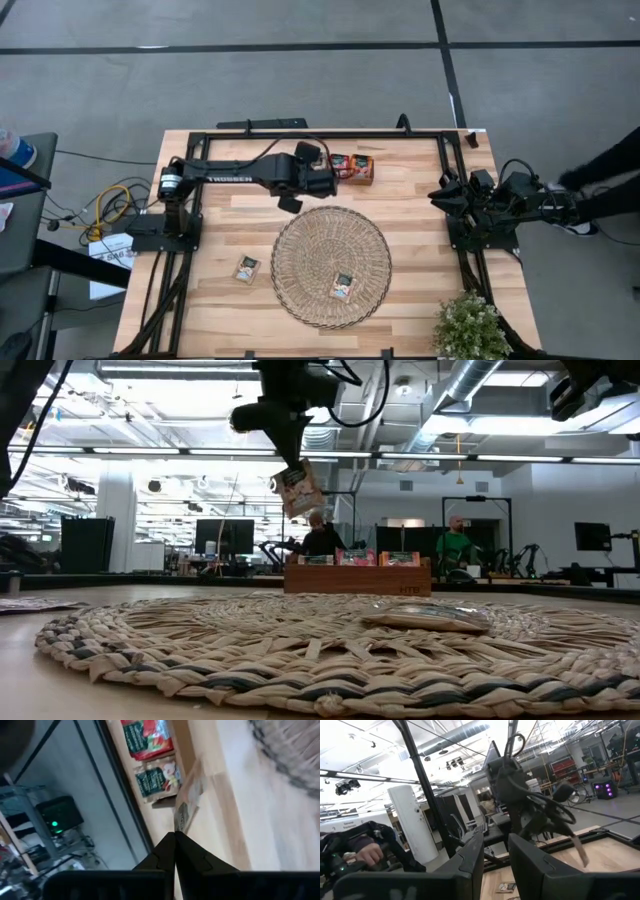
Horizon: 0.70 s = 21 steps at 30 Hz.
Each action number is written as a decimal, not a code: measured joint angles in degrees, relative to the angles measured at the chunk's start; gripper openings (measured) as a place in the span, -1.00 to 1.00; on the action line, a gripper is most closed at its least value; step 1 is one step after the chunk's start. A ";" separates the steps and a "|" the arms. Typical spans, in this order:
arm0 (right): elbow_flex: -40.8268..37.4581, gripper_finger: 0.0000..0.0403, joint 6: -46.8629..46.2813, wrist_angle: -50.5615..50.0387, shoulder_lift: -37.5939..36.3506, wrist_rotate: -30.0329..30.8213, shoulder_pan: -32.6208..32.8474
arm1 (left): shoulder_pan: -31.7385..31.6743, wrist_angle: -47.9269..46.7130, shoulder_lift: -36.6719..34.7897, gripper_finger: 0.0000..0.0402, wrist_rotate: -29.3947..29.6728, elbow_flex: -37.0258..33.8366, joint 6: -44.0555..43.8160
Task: Pick & Place Tea
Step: Put the brown tea bag into the left section of the wooden organizer
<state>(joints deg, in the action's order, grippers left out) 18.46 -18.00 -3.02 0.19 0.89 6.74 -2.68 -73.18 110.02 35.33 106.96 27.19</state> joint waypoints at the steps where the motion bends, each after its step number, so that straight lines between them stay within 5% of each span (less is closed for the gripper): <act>1: 0.00 -0.60 0.00 0.02 0.00 0.00 -0.02 | -0.33 -0.11 0.00 -1.00 0.34 0.00 0.91; 21: -0.02 -0.60 0.02 0.03 0.02 0.20 0.00 | -10.08 8.71 4.53 -1.00 -1.31 0.02 12.71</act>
<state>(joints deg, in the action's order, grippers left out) 18.44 -17.98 -2.99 0.21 1.09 6.74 -12.76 -64.47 114.55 34.02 106.98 39.90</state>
